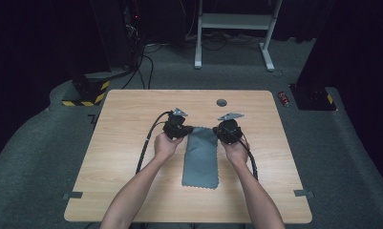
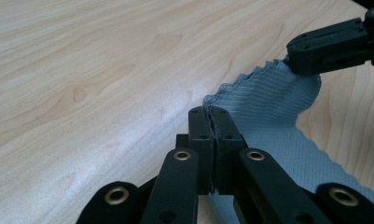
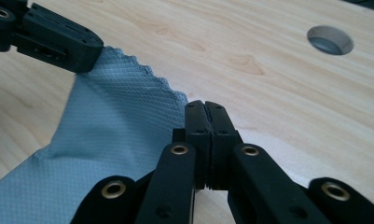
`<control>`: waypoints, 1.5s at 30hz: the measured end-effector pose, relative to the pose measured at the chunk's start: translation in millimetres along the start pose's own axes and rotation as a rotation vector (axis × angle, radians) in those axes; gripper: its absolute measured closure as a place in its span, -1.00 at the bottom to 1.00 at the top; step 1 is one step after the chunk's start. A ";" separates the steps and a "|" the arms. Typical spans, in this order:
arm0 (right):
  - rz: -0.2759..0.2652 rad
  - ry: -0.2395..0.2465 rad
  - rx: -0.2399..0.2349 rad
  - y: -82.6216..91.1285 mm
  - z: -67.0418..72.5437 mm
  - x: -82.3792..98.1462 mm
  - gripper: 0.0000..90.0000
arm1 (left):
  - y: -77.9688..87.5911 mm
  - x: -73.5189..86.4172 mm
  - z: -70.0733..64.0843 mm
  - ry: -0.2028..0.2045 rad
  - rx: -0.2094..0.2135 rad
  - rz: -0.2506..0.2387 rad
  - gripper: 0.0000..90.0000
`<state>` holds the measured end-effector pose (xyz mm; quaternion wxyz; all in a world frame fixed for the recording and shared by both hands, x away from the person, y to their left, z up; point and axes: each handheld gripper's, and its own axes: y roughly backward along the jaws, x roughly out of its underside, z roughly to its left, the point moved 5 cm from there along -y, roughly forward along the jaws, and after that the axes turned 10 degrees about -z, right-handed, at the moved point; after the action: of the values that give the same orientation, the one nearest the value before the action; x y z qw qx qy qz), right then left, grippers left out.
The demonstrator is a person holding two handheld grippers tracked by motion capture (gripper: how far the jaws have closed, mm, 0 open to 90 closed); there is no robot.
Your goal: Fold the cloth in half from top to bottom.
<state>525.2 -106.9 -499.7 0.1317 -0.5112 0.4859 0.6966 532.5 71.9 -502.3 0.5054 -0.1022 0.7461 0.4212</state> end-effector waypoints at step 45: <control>-0.026 0.060 -0.127 46.2 40.9 52.1 0.99 | 37.1 53.1 -42.8 -0.078 0.077 -0.016 0.97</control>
<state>446.9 -112.8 -518.2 0.0934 -0.5454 0.4378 0.7086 457.6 78.2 -521.7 0.5411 -0.0723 0.7406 0.3918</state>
